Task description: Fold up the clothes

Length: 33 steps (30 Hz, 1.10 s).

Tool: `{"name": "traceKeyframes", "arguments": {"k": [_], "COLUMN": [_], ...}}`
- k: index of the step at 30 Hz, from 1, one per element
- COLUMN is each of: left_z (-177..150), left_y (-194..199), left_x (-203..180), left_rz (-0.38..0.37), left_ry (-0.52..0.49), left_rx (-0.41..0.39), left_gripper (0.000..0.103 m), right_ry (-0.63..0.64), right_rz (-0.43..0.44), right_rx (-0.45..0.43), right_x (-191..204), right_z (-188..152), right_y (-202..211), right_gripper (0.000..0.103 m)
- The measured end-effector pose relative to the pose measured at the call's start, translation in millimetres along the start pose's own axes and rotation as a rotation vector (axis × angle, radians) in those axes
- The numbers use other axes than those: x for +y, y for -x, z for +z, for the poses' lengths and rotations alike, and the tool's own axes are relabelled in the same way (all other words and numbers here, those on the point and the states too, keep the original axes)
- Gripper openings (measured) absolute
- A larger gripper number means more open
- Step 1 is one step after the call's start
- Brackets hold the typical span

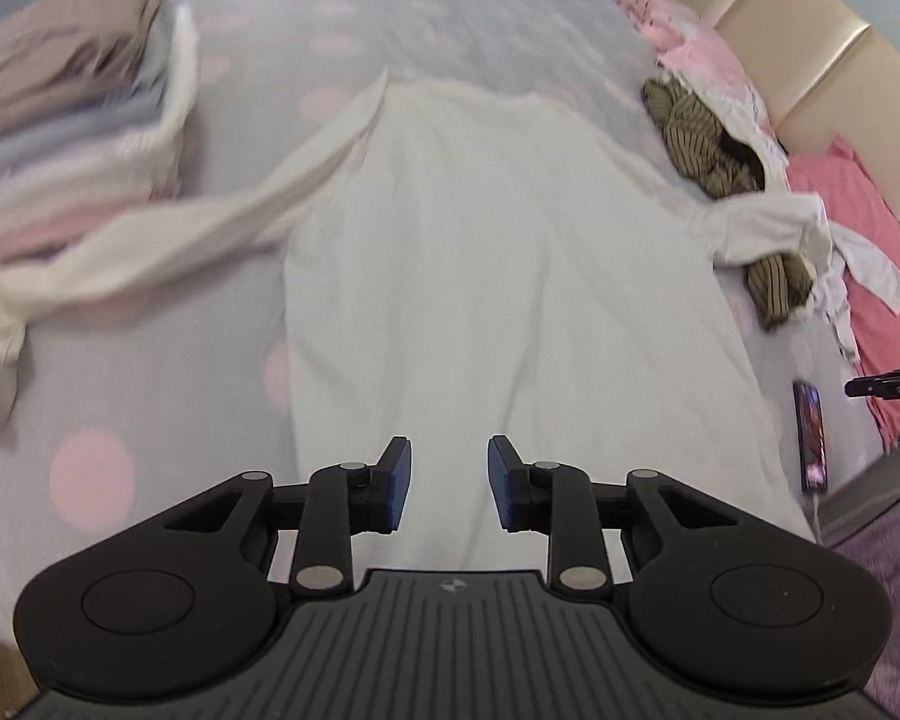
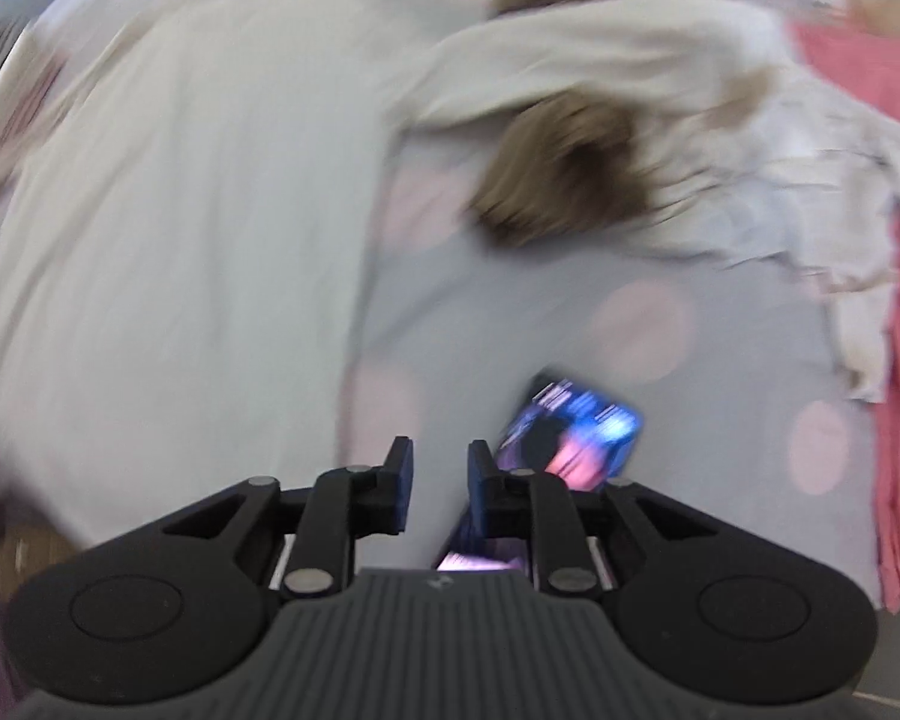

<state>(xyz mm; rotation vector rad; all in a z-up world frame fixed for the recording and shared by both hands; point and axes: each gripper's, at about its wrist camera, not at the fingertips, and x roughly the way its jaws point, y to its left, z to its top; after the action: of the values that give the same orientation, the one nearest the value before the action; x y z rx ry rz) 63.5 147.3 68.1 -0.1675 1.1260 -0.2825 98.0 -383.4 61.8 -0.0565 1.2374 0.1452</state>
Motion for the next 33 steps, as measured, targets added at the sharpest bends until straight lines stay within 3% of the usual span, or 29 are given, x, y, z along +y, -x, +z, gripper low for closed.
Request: {"name": "traceKeyframes", "arguments": {"k": [5,9,11,19,21,22,23,24,28,33], "left_z": [37.0,56.5,63.3,83.9,85.5,85.9,86.3,86.7,86.3,81.4], "left_y": [-25.7,-47.8,-58.7,-96.1,-101.7,-104.0,-106.2,-108.5,-114.5,-109.9], "left_x": [-17.1,-23.9,-25.8,-36.5,-43.1,-46.5,-49.9,-53.3,-63.2,-72.9], "left_rz": [-0.01,0.032,0.05,0.063,0.071,0.078,0.085,0.091,0.107,0.085], "left_ry": [0.031,0.03,0.028,0.023,-0.007,-0.022,-0.037,-0.052,-0.09,-0.093], "left_rx": [-0.099,-0.144,-0.147,-0.11,-0.108,-0.106,-0.105,-0.104,-0.094,-0.095], "left_gripper": [0.028,0.028,0.028,0.028,0.028,0.028,0.028,0.028,0.028,0.028], "right_ry": [-0.216,-0.306,-0.34,-0.43,-0.444,-0.441,-0.432,-0.424,-0.373,-0.264], "right_rz": [-0.135,-0.203,-0.221,-0.289,-0.302,-0.302,-0.306,-0.309,-0.305,-0.232], "right_rx": [-0.232,-0.348,-0.396,-0.442,-0.438,-0.435,-0.434,-0.433,-0.464,-0.553], "right_x": [-76.7,-126.6,-140.3,-171.1,-175.2,-175.7,-174.8,-173.8,-159.9,-116.4], "right_z": [26.6,50.8,62.4,108.4,115.9,118.3,120.3,122.2,122.4,120.9], "right_y": [-15.5,-58.9,-61.7,-102.3,-112.0,-114.6,-115.3,-116.0,-96.3,-49.5], "right_gripper": [0.033,0.036,0.041,0.044,0.035,0.026,0.009,0.005,0.003,0.003]}}
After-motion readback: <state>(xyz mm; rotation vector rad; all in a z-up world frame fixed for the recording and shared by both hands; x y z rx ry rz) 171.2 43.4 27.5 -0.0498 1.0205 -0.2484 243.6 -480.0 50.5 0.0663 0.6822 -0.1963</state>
